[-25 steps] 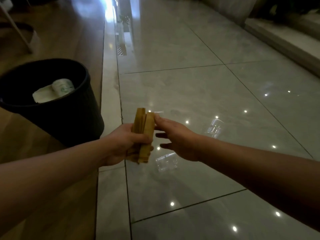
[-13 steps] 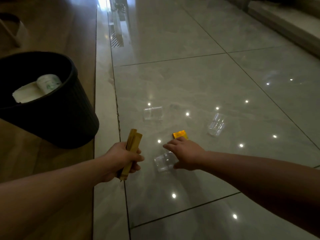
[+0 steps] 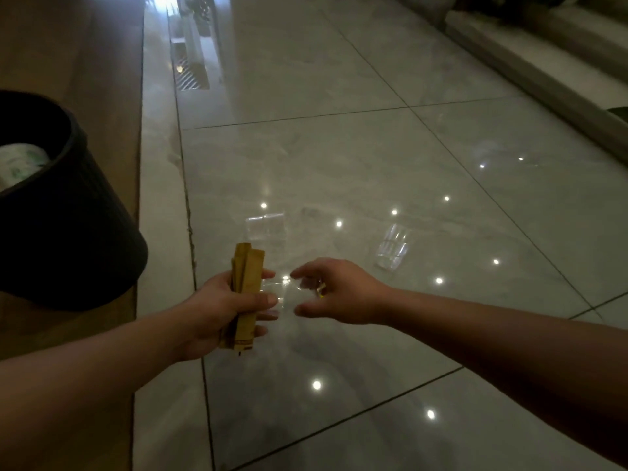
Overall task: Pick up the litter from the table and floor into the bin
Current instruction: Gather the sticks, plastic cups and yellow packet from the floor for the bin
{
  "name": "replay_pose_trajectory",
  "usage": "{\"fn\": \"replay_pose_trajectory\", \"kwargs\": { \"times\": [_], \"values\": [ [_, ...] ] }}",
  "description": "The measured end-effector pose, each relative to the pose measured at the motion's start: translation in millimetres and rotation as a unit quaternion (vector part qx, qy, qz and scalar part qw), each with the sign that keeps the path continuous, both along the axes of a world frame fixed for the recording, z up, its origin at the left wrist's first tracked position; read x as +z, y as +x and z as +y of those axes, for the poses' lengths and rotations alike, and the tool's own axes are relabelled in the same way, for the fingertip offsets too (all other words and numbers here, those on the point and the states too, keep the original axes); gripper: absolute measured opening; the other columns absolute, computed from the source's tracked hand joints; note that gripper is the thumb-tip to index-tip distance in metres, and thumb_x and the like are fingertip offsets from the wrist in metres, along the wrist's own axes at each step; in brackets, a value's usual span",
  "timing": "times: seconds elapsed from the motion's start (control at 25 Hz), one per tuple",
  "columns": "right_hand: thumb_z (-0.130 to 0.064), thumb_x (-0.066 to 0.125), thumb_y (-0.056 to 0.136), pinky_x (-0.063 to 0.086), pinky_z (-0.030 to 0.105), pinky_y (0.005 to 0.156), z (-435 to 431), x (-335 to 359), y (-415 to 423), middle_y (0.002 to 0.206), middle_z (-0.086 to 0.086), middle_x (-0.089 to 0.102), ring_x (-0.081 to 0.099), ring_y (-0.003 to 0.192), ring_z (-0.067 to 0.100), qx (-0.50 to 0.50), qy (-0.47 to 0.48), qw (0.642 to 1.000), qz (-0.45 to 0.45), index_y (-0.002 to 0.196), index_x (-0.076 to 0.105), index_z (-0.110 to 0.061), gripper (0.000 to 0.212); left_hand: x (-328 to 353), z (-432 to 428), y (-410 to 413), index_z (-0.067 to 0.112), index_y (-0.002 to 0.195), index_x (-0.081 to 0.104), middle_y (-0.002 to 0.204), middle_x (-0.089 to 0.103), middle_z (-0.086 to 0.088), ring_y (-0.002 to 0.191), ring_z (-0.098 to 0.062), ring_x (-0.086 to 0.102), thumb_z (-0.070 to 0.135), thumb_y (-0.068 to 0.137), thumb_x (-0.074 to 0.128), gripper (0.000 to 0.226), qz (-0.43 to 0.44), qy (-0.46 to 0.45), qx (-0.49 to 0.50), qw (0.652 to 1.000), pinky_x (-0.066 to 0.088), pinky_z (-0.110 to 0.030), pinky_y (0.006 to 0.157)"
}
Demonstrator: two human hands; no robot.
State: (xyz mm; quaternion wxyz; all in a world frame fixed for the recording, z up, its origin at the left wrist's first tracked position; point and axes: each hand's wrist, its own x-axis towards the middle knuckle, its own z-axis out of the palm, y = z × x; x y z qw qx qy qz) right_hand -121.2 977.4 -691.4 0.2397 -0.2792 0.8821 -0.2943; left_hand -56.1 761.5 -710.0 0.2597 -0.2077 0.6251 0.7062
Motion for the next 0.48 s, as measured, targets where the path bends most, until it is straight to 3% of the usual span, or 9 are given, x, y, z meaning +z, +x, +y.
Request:
{"fn": "replay_pose_trajectory", "kwargs": {
  "times": [0.12,0.24,0.4,0.48],
  "values": [
    [-0.038,0.082,0.073,0.052,0.027,0.096,11.3,3.2,-11.6,0.128,-0.001,0.064,0.060,0.111,0.005,-0.014,-0.021,0.998,-0.063,0.135,0.055,-0.023,0.069,3.8,7.2,-10.0,0.028,0.111,0.066,0.095,0.078,-0.005,0.088,-0.025,0.076,0.015,0.067,0.083,0.049,0.022,-0.016,0.014,1.000,0.059,-0.039,0.066],
    [-0.042,0.082,0.072,0.050,0.036,0.102,40.2,-4.7,-39.4,0.126,0.000,0.065,0.060,0.116,0.012,-0.112,-0.049,0.987,-0.108,0.135,0.056,-0.024,0.070,0.5,10.4,-19.7,0.027,0.109,0.066,0.094,0.078,-0.007,0.087,-0.024,0.076,0.011,0.074,0.080,0.041,0.032,-0.030,0.050,0.998,0.059,-0.040,0.069],
    [-0.036,0.075,0.081,0.048,0.032,0.088,84.8,-28.8,-77.4,0.116,0.008,0.068,0.064,0.105,0.023,-0.311,0.024,0.945,0.099,0.123,0.064,-0.017,0.048,-1.7,15.3,-29.6,0.027,0.111,0.066,0.103,0.076,-0.012,0.090,-0.027,0.076,0.009,0.076,0.079,0.042,0.029,-0.021,0.066,0.997,0.058,-0.040,0.068],
    [-0.034,0.073,0.082,0.047,0.037,0.092,103.1,-39.0,-93.0,0.124,0.012,0.062,0.058,0.114,0.030,-0.364,0.070,0.918,0.141,0.127,0.060,-0.018,0.049,-3.7,17.9,-33.1,0.027,0.112,0.065,0.106,0.075,-0.013,0.090,-0.027,0.076,0.009,0.077,0.078,0.042,0.026,-0.018,0.068,0.997,0.058,-0.039,0.066]
  ]
}}
